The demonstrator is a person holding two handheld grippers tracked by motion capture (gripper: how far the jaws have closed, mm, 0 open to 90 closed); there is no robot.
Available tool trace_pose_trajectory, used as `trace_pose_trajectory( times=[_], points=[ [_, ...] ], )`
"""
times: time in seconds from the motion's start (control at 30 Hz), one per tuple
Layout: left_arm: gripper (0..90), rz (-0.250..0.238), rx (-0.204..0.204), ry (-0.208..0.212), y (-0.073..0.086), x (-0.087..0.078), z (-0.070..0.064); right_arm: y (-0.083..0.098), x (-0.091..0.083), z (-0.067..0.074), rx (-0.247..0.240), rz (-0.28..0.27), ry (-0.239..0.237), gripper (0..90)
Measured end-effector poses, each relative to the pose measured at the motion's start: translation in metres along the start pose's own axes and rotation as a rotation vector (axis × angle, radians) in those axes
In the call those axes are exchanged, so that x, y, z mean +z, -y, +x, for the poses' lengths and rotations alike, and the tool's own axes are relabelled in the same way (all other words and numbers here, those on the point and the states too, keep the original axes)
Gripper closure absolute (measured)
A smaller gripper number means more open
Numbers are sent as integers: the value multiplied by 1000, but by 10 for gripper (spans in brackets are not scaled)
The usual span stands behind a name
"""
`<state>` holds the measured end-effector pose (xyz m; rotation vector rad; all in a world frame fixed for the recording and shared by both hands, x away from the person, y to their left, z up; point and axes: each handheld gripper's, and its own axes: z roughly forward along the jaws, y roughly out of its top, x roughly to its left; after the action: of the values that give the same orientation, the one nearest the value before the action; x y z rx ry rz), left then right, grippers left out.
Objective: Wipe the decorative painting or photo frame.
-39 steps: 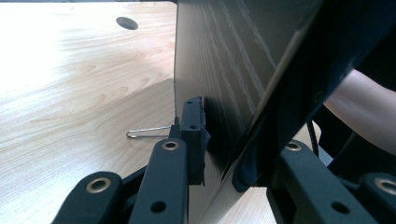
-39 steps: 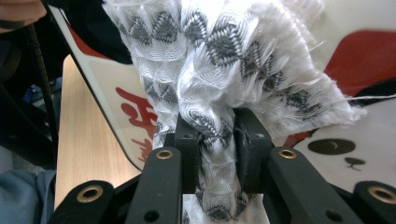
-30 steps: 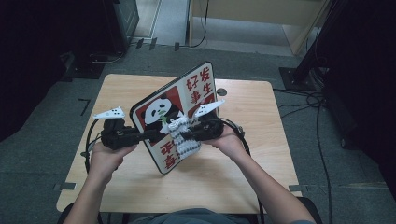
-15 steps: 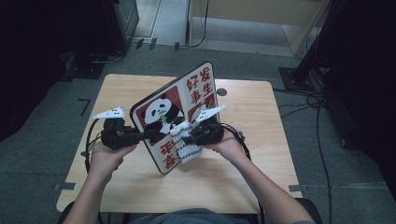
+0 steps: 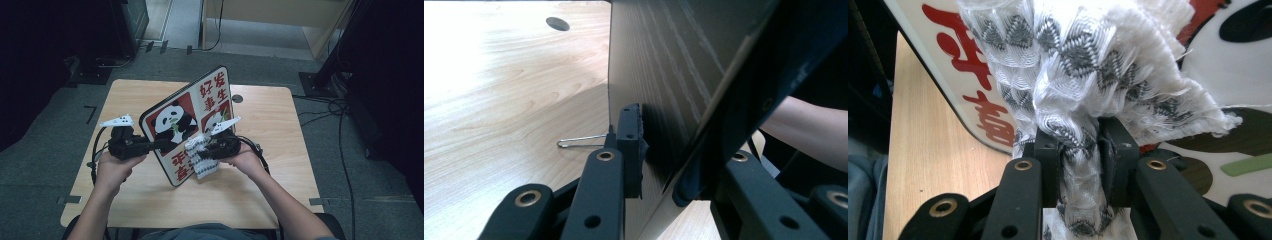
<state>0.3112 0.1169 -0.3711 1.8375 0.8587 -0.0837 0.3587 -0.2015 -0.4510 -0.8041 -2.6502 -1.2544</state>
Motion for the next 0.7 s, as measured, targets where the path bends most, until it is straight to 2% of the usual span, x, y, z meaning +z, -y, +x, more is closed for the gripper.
trace_pose_trajectory(
  times=[0.4,0.5,0.7],
  points=[
    [743,3,-4,-4,0,0,-1,-4,-2,0,1,31,-9,753],
    [742,2,-6,-4,0,0,0,-10,-6,2,-1,31,-13,758],
    [736,15,-2,-8,-1,-1,-2,-27,-19,10,-17,-1,-22,759]
  ],
)
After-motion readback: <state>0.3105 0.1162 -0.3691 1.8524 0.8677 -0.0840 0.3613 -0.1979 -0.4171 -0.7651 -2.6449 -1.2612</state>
